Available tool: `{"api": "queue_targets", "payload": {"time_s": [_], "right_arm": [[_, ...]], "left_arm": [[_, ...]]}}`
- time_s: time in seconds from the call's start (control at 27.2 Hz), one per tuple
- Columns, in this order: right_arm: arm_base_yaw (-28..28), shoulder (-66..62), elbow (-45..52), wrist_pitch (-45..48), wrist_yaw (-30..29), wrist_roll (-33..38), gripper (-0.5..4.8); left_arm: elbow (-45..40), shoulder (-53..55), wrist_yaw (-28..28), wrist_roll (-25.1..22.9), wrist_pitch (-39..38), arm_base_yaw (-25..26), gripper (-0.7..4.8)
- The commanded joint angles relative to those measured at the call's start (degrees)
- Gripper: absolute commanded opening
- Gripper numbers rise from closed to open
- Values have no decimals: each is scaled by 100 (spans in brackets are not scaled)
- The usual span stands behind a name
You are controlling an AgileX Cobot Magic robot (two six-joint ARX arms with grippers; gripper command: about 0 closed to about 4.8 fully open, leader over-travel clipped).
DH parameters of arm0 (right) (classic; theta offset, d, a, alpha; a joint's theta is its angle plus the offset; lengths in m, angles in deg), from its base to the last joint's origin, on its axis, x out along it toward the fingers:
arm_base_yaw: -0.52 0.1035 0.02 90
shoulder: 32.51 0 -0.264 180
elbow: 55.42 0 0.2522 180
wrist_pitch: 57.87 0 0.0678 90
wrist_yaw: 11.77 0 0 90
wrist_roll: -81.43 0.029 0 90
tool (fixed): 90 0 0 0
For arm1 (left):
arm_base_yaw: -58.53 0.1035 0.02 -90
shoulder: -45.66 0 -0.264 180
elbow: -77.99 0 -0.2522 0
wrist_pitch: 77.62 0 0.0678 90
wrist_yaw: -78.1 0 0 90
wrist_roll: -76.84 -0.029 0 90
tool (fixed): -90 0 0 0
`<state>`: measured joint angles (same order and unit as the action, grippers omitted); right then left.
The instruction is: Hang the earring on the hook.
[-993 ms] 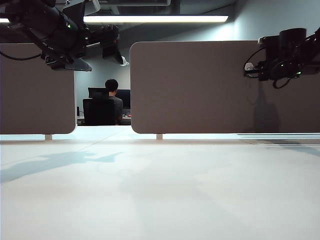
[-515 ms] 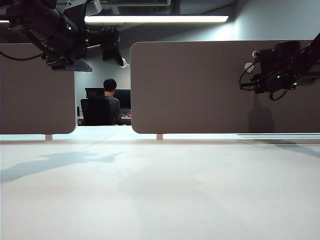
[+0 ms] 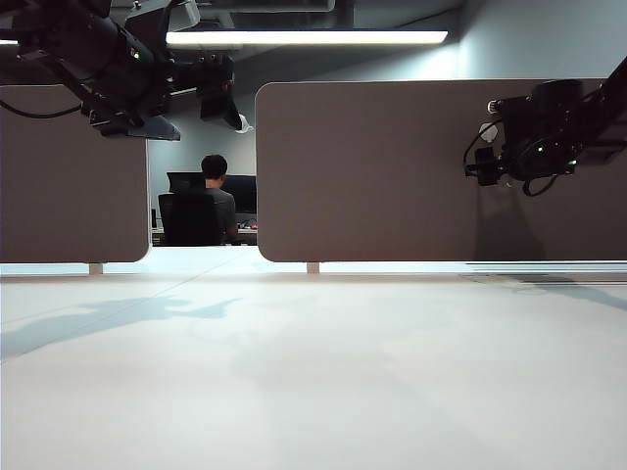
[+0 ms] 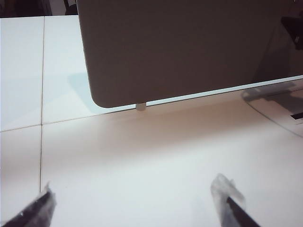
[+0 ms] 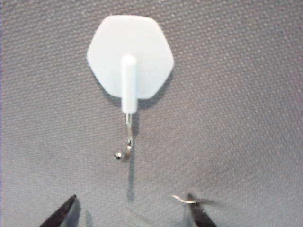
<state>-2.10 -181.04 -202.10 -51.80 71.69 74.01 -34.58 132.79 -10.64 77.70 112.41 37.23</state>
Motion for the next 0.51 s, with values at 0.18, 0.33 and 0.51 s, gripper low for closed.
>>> {"api": "queue_targets", "payload": {"time_s": [0.18, 0.33, 0.51], "right_arm": [[-2, 367, -24, -603, -177, -11, 288], [-2, 507, -31, -638, -282, -9, 288], [4, 636, -33, -767, -437, -7, 288]], "left_arm": [[24, -13, -15, -44, 72, 0, 479], [24, -15, -13, -42, 48, -2, 479], [24, -17, 2, 4, -59, -4, 479]]}}
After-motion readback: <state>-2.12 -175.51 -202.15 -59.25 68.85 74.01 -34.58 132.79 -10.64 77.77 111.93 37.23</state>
